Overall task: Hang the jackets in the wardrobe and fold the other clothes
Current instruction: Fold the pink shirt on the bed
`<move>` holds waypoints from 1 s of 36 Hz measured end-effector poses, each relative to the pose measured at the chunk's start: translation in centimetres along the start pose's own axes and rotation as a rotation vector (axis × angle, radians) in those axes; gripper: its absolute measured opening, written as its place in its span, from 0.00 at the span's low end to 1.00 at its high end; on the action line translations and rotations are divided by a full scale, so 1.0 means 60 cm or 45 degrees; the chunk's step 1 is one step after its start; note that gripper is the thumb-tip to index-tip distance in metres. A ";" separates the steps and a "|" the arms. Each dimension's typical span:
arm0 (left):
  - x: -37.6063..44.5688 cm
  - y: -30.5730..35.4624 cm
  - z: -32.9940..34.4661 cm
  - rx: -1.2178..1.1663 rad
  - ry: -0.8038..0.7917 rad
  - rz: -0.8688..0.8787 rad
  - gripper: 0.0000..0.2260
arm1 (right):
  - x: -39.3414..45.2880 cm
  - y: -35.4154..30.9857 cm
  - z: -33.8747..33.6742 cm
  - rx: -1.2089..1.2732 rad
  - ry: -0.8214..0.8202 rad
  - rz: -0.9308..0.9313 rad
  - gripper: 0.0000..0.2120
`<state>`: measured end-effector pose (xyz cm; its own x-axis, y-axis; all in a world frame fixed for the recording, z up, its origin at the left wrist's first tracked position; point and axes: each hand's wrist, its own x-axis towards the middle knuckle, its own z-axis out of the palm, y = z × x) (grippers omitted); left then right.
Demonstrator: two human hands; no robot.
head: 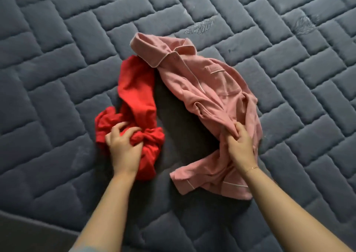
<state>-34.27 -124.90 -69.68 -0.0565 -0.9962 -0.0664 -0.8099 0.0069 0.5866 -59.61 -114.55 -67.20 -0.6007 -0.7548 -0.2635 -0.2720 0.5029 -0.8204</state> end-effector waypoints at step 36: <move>-0.394 0.352 0.202 -0.820 -0.399 -0.775 0.23 | -0.219 0.276 -0.441 -0.125 -0.272 0.457 0.10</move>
<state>-57.13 -100.13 -65.48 0.0401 -0.7431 -0.6680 -0.2782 -0.6504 0.7068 -76.13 -85.16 -63.88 -0.5039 -0.5898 -0.6310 -0.1507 0.7794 -0.6081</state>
